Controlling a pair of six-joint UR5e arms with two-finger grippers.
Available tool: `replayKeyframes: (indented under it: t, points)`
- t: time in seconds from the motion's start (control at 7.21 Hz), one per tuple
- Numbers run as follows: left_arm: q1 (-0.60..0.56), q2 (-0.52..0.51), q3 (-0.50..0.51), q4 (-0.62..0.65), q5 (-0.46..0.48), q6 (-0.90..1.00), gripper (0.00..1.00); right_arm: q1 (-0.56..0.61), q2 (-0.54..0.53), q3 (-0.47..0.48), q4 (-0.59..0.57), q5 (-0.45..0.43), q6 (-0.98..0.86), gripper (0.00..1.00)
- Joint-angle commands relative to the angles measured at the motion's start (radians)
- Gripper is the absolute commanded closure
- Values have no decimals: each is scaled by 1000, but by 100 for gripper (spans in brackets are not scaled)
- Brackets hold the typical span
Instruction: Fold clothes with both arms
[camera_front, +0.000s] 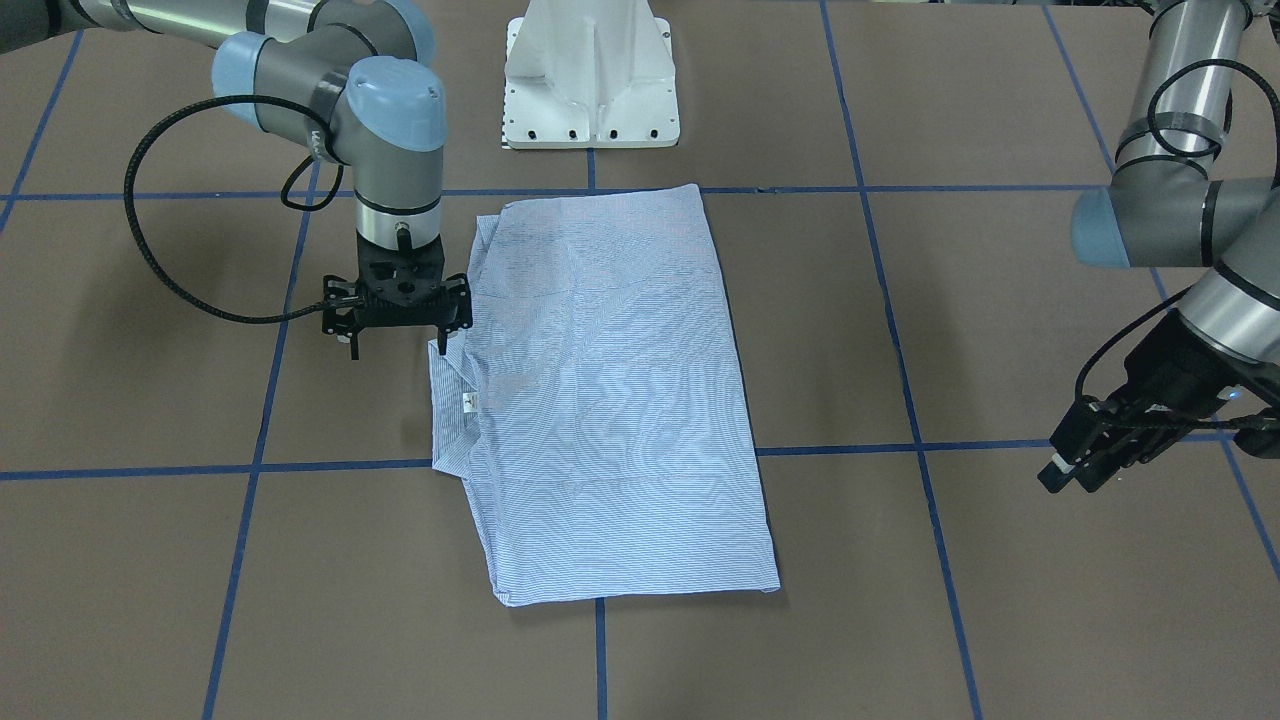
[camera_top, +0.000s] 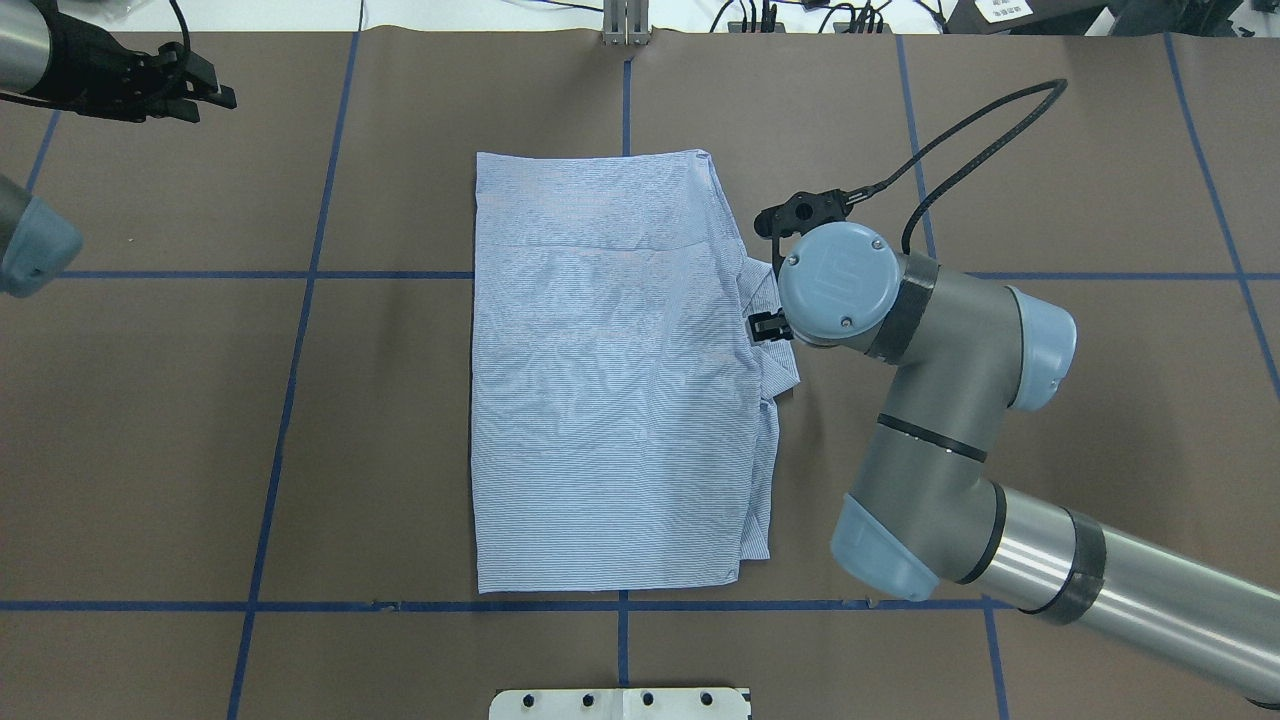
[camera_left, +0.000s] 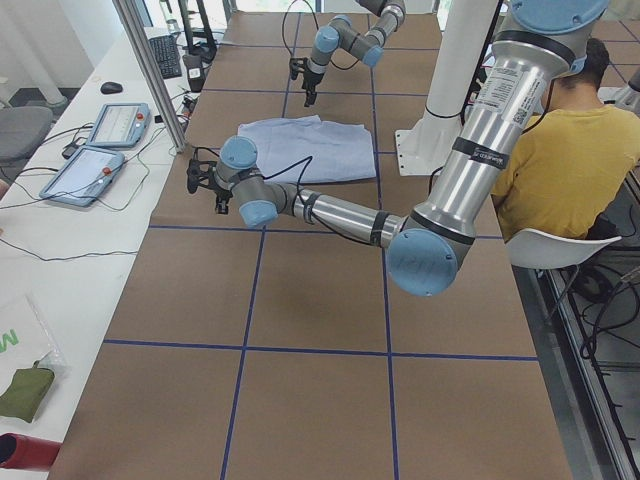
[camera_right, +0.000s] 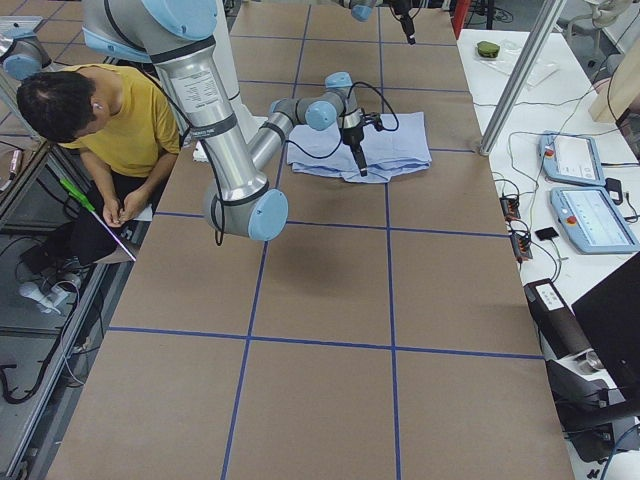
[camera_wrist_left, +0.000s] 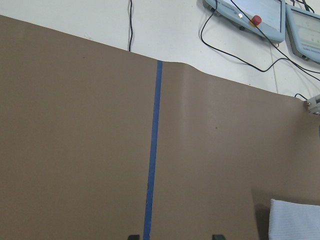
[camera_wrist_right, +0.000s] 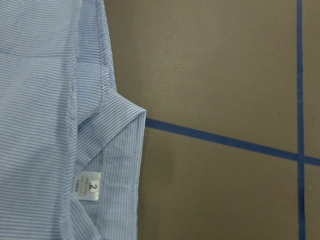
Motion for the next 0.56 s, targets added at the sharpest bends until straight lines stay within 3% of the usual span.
replayKeyframes:
  t: [0.0,0.42]
  points:
    - [0,-4,-2,0,0,-8,42,-119,-13,57,74,-36,554,0]
    - [0,-5,-14,0,2,-11,40,-317,-38,106,85,-244,1205,2]
